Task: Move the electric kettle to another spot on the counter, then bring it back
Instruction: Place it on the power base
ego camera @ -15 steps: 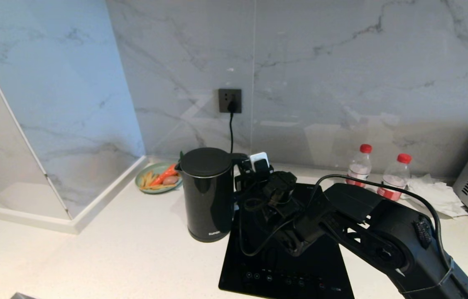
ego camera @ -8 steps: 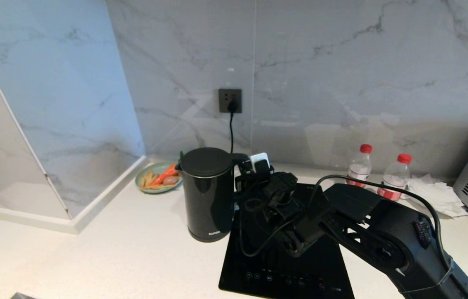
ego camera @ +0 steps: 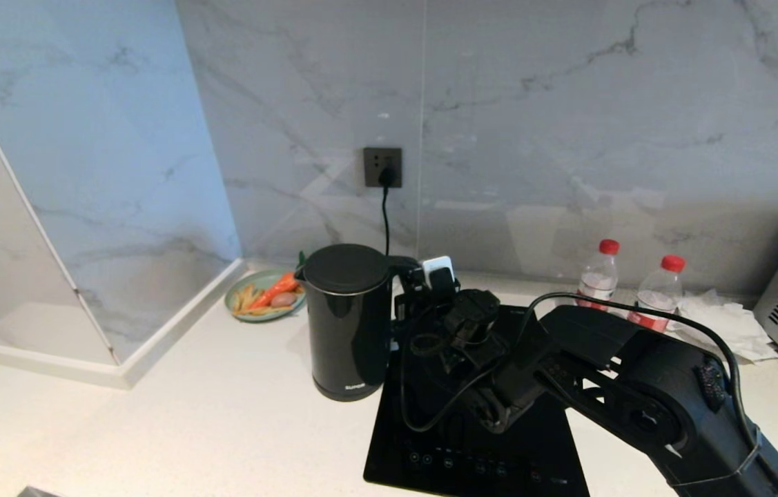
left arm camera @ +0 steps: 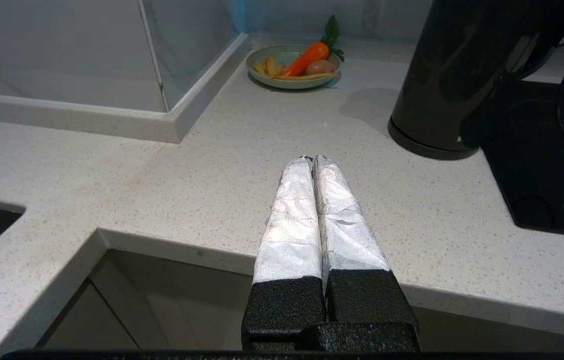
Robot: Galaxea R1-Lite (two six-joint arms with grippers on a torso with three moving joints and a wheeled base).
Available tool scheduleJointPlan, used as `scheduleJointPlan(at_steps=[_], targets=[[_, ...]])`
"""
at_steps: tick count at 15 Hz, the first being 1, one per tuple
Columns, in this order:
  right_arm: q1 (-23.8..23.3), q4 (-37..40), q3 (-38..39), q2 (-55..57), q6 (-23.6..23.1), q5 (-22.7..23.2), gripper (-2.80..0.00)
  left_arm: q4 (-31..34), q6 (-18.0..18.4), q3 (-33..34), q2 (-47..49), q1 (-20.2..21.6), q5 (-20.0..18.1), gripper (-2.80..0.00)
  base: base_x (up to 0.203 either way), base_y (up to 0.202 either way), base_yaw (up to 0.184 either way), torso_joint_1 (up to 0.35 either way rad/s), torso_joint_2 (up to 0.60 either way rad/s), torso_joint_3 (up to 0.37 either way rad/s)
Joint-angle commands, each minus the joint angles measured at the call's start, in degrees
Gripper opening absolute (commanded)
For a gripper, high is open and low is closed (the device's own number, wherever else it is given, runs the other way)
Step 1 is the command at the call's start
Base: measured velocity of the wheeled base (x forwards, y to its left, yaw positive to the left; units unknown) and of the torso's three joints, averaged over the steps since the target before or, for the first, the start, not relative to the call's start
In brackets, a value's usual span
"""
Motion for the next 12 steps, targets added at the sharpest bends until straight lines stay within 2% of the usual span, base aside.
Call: scheduleJointPlan(at_steps=[1,7,8,12], targets=[[-0.30,-0.62,0.34,0.62,-0.01,-0.15,-2.80,-0.02,-0.07,0.18,-0.09,0.00,0.01,-2.80,0.000,0.000,0.000,0.000,0.00,0.000],[-0.25,-0.36,-0.01,0.68,-1.16,-0.45,-2.80,-0.02,-0.07,0.18,-0.09,0.00,0.01,-2.80,0.000,0.000,0.000,0.000,0.00,0.000],[-0.28,0.60,-0.02,0.76,-2.76,-0.71,0.00,-0.02,-0.07,0.18,-0.09,0.00,0.01,-2.80,0.000,0.000,0.000,0.000,0.00,0.000],[-0.33,0.24,0.61,0.06,-3.09,-2.64,0.00,-0.02,-0.07,0.18,-0.09,0.00,0.01,-2.80,0.000,0.000,0.000,0.000,0.00,0.000]])
